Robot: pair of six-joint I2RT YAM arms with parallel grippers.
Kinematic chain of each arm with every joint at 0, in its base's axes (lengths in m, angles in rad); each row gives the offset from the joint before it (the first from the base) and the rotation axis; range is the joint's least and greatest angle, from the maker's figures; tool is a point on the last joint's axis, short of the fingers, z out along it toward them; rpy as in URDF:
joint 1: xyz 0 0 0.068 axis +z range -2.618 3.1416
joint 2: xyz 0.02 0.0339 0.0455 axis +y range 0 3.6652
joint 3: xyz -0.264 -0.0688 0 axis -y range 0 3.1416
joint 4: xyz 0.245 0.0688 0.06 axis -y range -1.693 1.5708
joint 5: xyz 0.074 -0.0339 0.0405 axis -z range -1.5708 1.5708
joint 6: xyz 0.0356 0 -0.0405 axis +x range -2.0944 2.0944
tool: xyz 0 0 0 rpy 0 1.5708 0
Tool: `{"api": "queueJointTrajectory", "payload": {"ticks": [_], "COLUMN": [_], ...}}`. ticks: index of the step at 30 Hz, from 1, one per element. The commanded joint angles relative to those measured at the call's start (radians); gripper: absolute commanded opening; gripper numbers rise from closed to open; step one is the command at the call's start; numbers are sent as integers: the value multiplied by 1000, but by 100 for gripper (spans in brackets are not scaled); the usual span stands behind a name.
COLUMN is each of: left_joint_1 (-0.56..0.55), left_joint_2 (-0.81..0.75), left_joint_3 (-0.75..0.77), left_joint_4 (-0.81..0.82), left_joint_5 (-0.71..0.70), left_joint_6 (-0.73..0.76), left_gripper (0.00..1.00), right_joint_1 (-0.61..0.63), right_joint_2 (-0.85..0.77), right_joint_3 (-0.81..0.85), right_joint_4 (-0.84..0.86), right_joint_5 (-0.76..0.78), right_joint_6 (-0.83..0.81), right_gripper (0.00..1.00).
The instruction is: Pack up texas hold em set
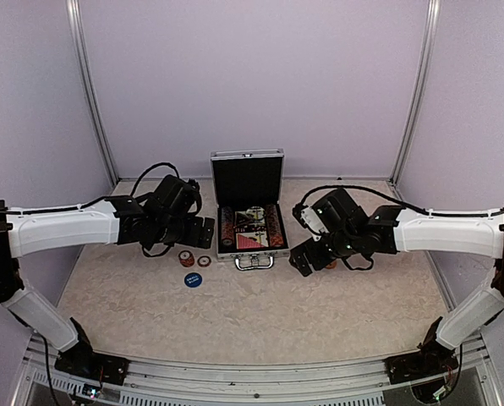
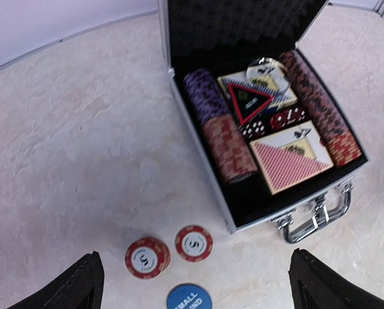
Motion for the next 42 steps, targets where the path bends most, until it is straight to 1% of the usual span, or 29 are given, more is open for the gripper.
{"api": "queueJointTrajectory", "payload": {"ticks": [1,6,10,15,21,30,32,42], "left_joint_1": [16,91,134,154,162,196,202,210], "left_joint_2": [-52,-31,28,122,188,232,245,280], "left_joint_3": [-56,-110,-103,-76,-58,-58,-51,-32], "left_joint_4": [-133,-89,-71,-53,-44,-1,1,-5], "left_joint_5": [-15,52,83,109,135,191,196,212], "left_joint_6": [-67,-39,-20,-11,-4,-3,0,18], "left_gripper": [99,99,99,99,98,88,85,76], "right_joint_1": [-7,-8,-7,-8,-7,-7,-7,-9], "right_joint_2": [12,11,0,-6,-4,-6,-8,-19], "right_joint_3": [-20,-24,-28,-33,-31,-38,-39,-46], "right_joint_4": [40,44,34,34,35,37,34,27], "right_joint_5": [-29,-44,-39,-41,-45,-38,-35,-25], "right_joint_6": [-2,2,3,6,7,1,-1,-3], "right_gripper": [100,100,100,100,100,100,100,100]}}
